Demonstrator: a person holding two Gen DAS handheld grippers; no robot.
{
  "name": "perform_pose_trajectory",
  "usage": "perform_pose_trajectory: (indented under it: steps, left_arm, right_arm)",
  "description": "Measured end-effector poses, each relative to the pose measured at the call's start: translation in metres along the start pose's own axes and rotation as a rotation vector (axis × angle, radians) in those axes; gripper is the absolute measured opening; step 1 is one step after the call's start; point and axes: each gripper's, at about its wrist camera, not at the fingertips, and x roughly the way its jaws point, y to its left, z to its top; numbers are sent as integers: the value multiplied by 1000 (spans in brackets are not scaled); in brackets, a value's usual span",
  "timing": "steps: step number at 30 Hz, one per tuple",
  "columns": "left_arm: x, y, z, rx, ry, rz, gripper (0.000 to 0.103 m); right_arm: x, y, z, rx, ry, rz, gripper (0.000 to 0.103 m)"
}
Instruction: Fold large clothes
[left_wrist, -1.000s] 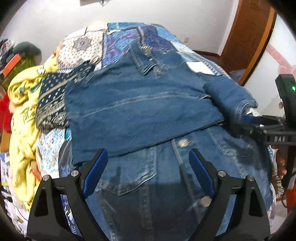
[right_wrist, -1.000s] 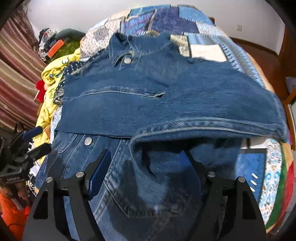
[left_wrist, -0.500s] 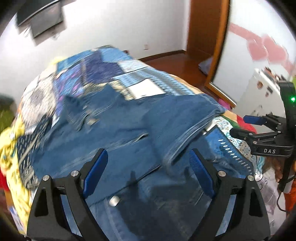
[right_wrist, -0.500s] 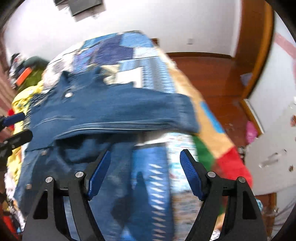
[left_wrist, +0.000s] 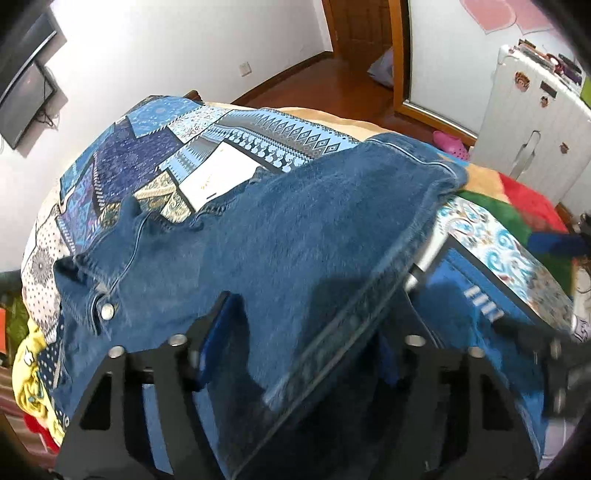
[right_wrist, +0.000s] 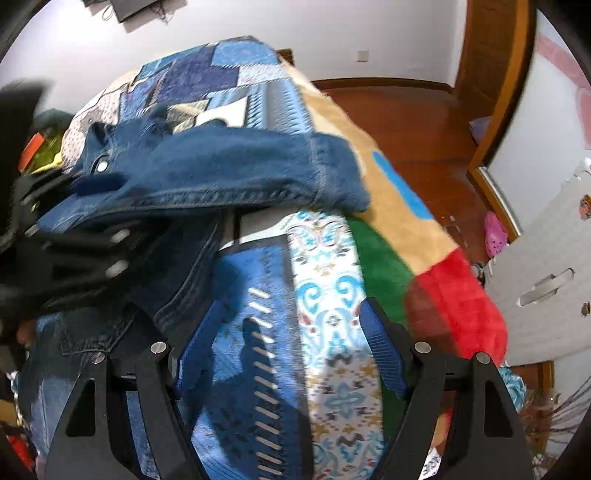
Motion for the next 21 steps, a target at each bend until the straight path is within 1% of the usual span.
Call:
perform_pose_trajectory:
  steps: [1,2,3,4,6,9,12,15,17,19,20,21]
  left_arm:
    - [2,1,3,-7,-1,-11,53]
    - [1,5,4,-32,-8,-38,48]
    - [-2,10,6,-62,-18,-64,39]
    - [-7,18,6,-105,-29,-104,34]
    - [-16,27,7,-157,-49,-141,28]
    - [-31,46,7,-218,-85,-163,23]
    - [-48,64,3,-269,-123,-184,21]
    - [-66,76,-2,-293,-161,-188,20]
    - [-78,82,-6,-283,-193,-165,19]
    - [-88,87,-10,-273,-216,-135,19]
    - [-90,89,-12,-268,-218,-120,19]
    - [-91,92,-14,-263,-219,-108,15]
  right_arm:
    - [2,3,0,-2,3,8,74]
    - [2,4,1,-2,4,14,74]
    - [3,6,2,-8,6,17,74]
    - [3,8,2,-17,4,14,74]
    - [1,14,5,-37,-8,10,74]
    - [2,20,12,-46,-16,25,74]
    - [7,29,16,-62,-9,34,74]
    - [29,42,13,-145,51,-5,74]
    - [45,49,6,-185,92,-42,75]
    - [45,53,1,-212,70,-69,75]
    - [43,52,2,-204,74,-68,75]
    - [41,50,4,-190,82,-60,74]
